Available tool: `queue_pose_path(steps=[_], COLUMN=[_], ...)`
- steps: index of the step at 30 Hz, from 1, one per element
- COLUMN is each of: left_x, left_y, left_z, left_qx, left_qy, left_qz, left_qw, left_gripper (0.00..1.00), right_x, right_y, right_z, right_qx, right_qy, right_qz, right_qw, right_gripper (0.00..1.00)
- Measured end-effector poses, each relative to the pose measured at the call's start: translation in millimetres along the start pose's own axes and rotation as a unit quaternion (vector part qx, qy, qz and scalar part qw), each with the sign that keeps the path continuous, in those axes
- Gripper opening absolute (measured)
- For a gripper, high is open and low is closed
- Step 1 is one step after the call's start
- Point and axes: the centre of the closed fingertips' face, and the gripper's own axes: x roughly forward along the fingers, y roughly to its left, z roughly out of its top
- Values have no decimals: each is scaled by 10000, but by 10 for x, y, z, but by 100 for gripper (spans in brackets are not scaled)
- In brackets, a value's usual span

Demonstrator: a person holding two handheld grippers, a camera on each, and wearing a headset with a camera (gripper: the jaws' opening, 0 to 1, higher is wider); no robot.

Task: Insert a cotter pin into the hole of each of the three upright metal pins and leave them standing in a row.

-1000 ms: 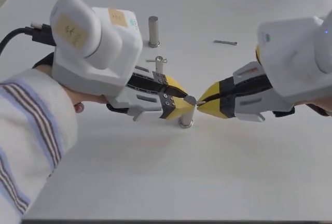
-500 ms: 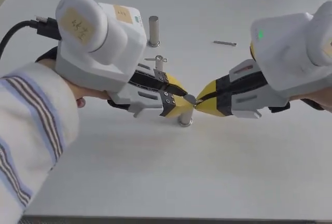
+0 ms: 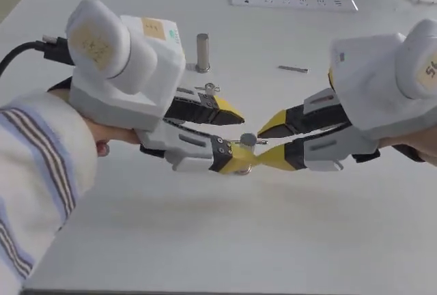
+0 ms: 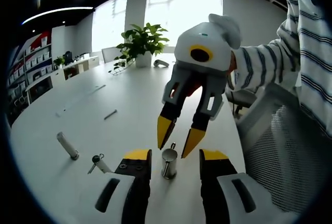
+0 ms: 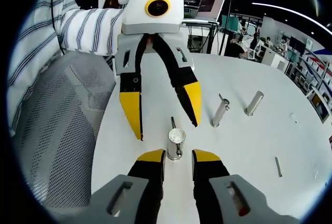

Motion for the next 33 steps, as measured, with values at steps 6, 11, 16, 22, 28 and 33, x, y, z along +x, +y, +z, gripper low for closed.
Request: queue_pose_path(steps=[6,11,16,22,28,33], left_x=[-62,-136,-212,-303,-379,-463], left_y=[-76,-100,-109,-156,-151,-149], left_z=[-97,-187,-186,-190,-248,-212], left_qx=[-69,-75,-468,-705,-789,-902], left_qy=[19,43,-185,-333,-283,-401], left_qz=[58,246,392,496,733,950], left_qw=[10000,9997,9980,9957,9938,9906], left_gripper=[80,95,99,99,99,99], right_x=[22,79,147,212,255,324], right_y=[21,58,71,88,75,83], right_z=[36,18,-1,-8,8,11], right_qx=[387,751,1020,1124,1199,1170], right_qy=[-285,-543,-831,-1062,-1228,-1270], right_qz=[-102,-31,16,93,98,138], right_qw=[9988,9957,9913,9879,9851,9849], right_gripper=[31,34,35,35,33,28])
